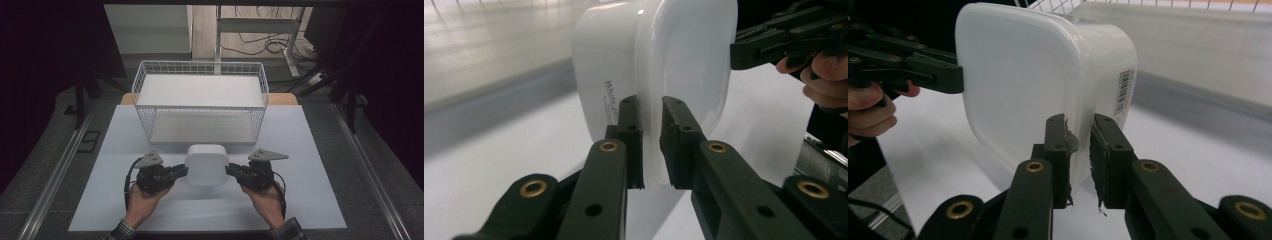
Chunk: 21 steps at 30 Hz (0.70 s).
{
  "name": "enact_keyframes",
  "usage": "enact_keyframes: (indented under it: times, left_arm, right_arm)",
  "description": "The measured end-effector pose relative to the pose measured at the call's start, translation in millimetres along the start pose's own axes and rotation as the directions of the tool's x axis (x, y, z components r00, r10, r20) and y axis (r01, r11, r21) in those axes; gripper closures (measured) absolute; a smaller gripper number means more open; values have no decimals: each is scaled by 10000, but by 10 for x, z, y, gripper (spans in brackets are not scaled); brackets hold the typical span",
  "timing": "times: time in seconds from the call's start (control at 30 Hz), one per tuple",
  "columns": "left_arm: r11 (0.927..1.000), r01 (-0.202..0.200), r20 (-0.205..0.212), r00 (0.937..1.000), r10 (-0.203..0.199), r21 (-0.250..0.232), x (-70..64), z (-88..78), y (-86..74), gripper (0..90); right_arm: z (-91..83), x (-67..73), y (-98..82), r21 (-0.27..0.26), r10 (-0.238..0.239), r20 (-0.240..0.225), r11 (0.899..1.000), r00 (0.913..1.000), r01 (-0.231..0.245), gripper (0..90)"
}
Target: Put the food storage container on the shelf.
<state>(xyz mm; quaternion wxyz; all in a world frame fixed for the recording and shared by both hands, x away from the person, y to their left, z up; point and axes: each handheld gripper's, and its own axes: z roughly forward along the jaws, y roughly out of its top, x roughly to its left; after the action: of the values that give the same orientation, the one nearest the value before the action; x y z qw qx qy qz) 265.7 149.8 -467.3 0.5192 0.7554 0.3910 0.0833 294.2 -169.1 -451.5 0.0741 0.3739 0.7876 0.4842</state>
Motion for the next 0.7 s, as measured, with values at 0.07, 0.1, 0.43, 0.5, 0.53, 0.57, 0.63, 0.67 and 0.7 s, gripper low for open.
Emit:
enact_keyframes:
  times: [0.07, 0.1, 0.43, 0.5, 0.53, 0.57, 0.63, 0.67, 0.7]
  left_arm:
    - [10000, -6, -27, 10000, 6, -88, 27, -5, 52, 801]
    - [9999, -23, -50, 10000, 23, -117, 40, -8, 79, 801]
    - [9986, 97, -10, 10000, -97, -512, 171, 63, 278, 804]
    - [9986, 66, -56, 10000, -69, -533, 208, 91, 319, 804]
    - [9985, 57, -77, 10000, -61, -541, 230, 106, 341, 803]
    - [9985, 30, -155, 9999, -38, -543, 279, 137, 384, 803]
    - [9983, 49, -175, 9998, -59, -574, 307, 153, 404, 803]
    - [9983, 93, -171, 9998, -103, -578, 344, 174, 426, 803]
    - [9981, 122, -168, 9998, -132, -602, 367, 189, 436, 803]
  right_arm:
    - [22, -15, 57, -95, -93, 48, 9999, 9999, 94, 772]
    - [34, -20, 85, -164, -114, 66, 9998, 9999, 116, 771]
    - [102, -159, 335, -350, -242, 182, 9991, 9995, 248, 766]
    - [129, -193, 386, -368, -227, 256, 9990, 9994, 237, 765]
    - [141, -205, 402, -382, -222, 279, 9990, 9994, 233, 764]
    - [174, -234, 447, -410, -258, 387, 9988, 9989, 273, 764]
    - [192, -249, 470, -426, -251, 421, 9987, 9988, 269, 764]
    - [214, -265, 491, -484, -236, 462, 9985, 9987, 258, 764]
    - [240, -285, 518, -486, -218, 510, 9985, 9985, 243, 763]
